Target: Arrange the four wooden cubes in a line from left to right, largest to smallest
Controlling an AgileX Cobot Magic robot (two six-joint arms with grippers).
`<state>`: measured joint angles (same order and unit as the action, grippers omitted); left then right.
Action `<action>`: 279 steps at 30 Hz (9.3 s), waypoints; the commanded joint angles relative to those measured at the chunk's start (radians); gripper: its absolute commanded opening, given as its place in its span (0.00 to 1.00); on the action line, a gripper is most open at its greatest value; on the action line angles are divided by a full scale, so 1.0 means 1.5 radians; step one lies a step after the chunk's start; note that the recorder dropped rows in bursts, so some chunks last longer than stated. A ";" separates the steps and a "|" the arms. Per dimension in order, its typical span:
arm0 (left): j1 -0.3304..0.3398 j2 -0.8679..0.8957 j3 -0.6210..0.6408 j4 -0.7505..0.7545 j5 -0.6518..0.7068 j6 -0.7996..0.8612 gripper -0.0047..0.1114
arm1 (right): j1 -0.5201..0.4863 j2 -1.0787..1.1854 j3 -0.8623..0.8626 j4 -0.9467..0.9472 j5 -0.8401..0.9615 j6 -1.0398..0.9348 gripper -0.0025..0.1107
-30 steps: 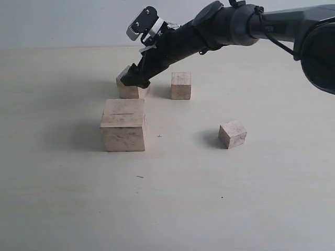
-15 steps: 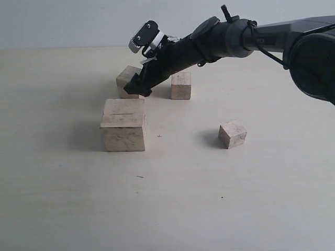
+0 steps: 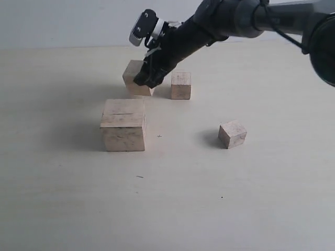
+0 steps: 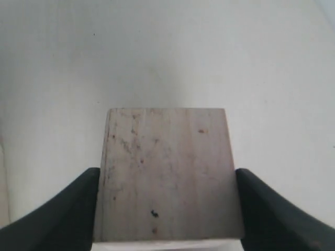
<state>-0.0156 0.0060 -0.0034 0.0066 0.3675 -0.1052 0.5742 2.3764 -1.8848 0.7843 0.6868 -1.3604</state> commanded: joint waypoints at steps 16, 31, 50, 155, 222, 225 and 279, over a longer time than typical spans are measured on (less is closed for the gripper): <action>-0.004 -0.004 0.002 -0.004 -0.007 0.001 0.04 | -0.006 -0.259 -0.004 -0.202 0.245 0.119 0.02; -0.004 -0.004 0.002 -0.004 -0.007 0.001 0.04 | -0.075 -0.275 0.174 -0.133 0.287 0.058 0.02; -0.004 -0.004 0.002 -0.004 -0.007 0.001 0.04 | -0.073 -0.289 0.356 0.063 0.108 -0.139 0.02; -0.004 -0.004 0.002 -0.004 -0.007 0.001 0.04 | -0.010 -0.180 0.355 -0.104 0.046 0.402 0.30; -0.004 -0.004 0.002 -0.004 -0.007 0.001 0.04 | 0.040 -0.072 0.042 -0.599 0.017 1.257 0.74; -0.004 -0.004 0.002 -0.004 -0.007 0.001 0.04 | 0.040 -0.057 0.036 -0.598 0.015 1.257 0.74; -0.004 -0.004 0.002 -0.004 -0.007 0.001 0.04 | -0.088 -0.223 0.291 -0.138 0.233 -0.088 0.02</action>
<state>-0.0174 0.0060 -0.0034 0.0000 0.3675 -0.1052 0.4459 2.0239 -1.4512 0.5390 1.0312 -1.4310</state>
